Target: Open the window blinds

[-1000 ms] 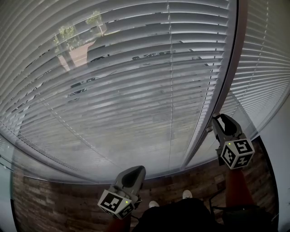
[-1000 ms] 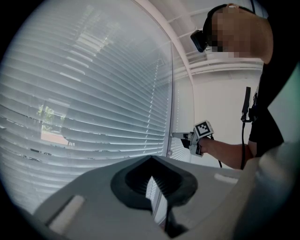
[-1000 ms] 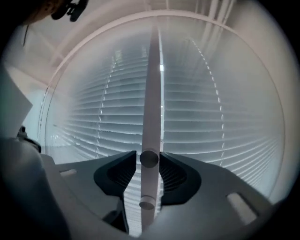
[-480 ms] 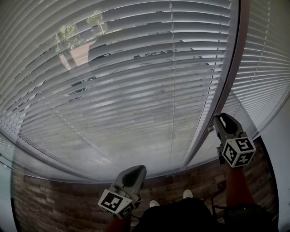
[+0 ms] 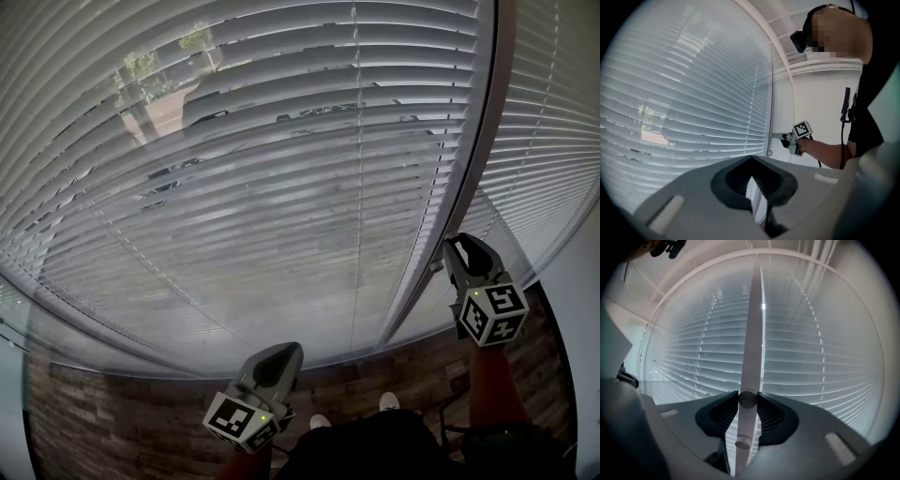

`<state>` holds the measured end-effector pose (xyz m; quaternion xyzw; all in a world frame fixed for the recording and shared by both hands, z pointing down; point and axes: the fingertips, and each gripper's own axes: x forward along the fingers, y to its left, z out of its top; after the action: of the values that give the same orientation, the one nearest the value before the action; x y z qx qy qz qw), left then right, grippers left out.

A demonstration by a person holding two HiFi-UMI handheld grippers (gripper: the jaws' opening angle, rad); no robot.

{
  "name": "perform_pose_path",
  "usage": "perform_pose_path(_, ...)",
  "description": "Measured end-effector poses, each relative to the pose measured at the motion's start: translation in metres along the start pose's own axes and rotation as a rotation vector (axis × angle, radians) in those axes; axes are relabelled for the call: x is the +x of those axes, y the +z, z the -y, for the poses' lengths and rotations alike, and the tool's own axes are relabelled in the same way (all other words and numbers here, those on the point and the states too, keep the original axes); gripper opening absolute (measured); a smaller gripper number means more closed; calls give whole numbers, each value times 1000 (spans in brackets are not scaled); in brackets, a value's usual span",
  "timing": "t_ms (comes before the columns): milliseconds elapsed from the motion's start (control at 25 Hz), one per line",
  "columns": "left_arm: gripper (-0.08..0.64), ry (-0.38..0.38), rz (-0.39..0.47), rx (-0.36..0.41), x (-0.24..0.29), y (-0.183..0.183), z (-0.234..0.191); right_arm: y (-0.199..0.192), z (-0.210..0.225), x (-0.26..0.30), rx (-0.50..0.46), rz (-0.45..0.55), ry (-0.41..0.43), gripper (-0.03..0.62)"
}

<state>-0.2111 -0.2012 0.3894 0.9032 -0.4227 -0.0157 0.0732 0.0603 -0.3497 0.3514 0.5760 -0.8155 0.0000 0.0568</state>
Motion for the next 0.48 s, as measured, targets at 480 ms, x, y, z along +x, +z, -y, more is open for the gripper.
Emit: perform_pose_path(480,0,13,-16,-3,-1,-5,-1,-1,-2,0,-286,-35,-36,149)
